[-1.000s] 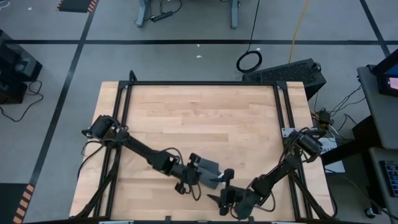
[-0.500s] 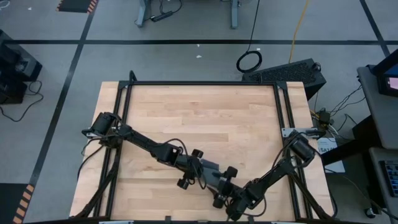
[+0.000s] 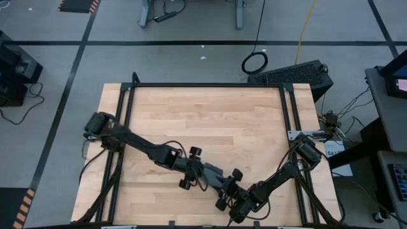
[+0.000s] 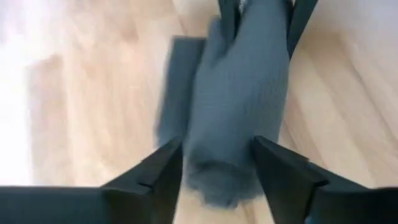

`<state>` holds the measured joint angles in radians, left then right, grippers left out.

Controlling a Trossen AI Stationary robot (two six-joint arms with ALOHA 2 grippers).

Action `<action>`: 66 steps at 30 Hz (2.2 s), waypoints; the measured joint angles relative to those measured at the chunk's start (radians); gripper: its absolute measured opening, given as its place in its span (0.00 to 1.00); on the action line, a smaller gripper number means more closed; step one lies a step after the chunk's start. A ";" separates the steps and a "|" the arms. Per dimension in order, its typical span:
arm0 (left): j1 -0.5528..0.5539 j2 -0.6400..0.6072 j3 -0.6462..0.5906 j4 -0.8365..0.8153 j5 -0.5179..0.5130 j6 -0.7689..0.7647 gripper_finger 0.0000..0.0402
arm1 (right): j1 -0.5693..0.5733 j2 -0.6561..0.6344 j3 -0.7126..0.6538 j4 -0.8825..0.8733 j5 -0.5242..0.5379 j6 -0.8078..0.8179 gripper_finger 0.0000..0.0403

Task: Roll towel into tight, uniform cylinder
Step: Roll the towel

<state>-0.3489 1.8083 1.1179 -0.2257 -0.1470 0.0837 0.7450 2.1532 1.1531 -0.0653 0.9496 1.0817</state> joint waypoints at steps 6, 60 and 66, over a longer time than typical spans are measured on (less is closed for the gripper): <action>-0.060 -0.083 -0.035 0.019 -0.014 0.001 0.65 | 0.001 0.002 0.000 -0.015 -0.007 0.037 0.44; -0.015 0.069 -0.148 0.311 0.076 0.073 0.20 | 0.111 -0.177 -0.008 -0.032 -0.003 -0.483 0.77; 0.011 0.069 -0.129 0.285 0.262 0.015 0.20 | 0.122 -0.120 -0.006 0.072 0.086 -0.495 0.78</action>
<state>-0.3374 1.8771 0.9891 0.0598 0.1152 0.0983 0.8674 2.0332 1.1473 0.0064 1.0357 0.5867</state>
